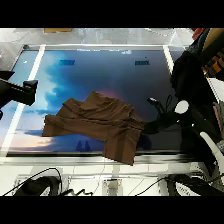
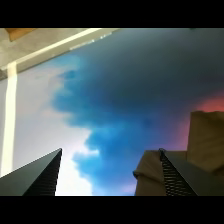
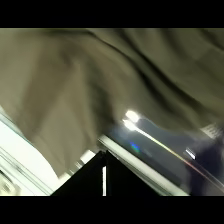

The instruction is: Fold the clothes and pants, and hang the long-sleeved shirts on hangers.

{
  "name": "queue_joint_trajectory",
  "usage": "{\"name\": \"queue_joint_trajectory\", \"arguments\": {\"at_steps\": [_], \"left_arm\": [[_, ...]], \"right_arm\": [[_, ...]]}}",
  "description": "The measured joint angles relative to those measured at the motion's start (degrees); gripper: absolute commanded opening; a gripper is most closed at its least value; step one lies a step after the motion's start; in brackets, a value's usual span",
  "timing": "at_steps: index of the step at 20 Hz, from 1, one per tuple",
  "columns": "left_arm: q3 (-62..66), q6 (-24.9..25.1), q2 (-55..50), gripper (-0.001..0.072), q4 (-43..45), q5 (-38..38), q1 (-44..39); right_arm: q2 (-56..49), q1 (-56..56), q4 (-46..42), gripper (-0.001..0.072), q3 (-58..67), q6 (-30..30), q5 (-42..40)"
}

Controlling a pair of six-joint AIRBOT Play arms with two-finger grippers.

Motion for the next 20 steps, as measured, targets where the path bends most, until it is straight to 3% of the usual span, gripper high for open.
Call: {"name": "queue_joint_trajectory", "arguments": {"at_steps": [2,3,5,7,13,18,20], "left_arm": [[0.0,0.0,0.0,0.0704,-0.1,0.0,0.0],[0.0,0.0,0.0,0.0704,-0.2,0.0,0.0],[0.0,0.0,-0.1,0.0704,-0.2,0.0,0.0],[0.0,0.0,-0.4,0.0704,-0.3,0.0,0.0],[0.0,0.0,-1.6,0.0704,-1.6,0.0,0.0],[0.0,0.0,-3.1,0.0704,-2.8,0.0,0.0],[0.0,0.0,-3.7,0.0704,-3.0,0.0,0.0]], "right_arm": [[0.4,0.0,3.8,0.0289,-3.0,-1.7,-3.1],[0.5,0.0,5.0,0.0349,-4.1,-2.3,-4.2],[0.7,0.0,6.1,0.0352,-5.2,-2.4,-5.9],[0.7,0.0,5.8,0.0449,-5.9,-1.2,-8.2],[-0.8,0.0,2.1,0.0448,-6.6,4.0,-11.0],[-5.6,0.1,5.8,0.0441,-6.7,4.5,-10.7],[-7.2,0.1,7.9,0.0362,-6.7,3.3,-11.0]]}}
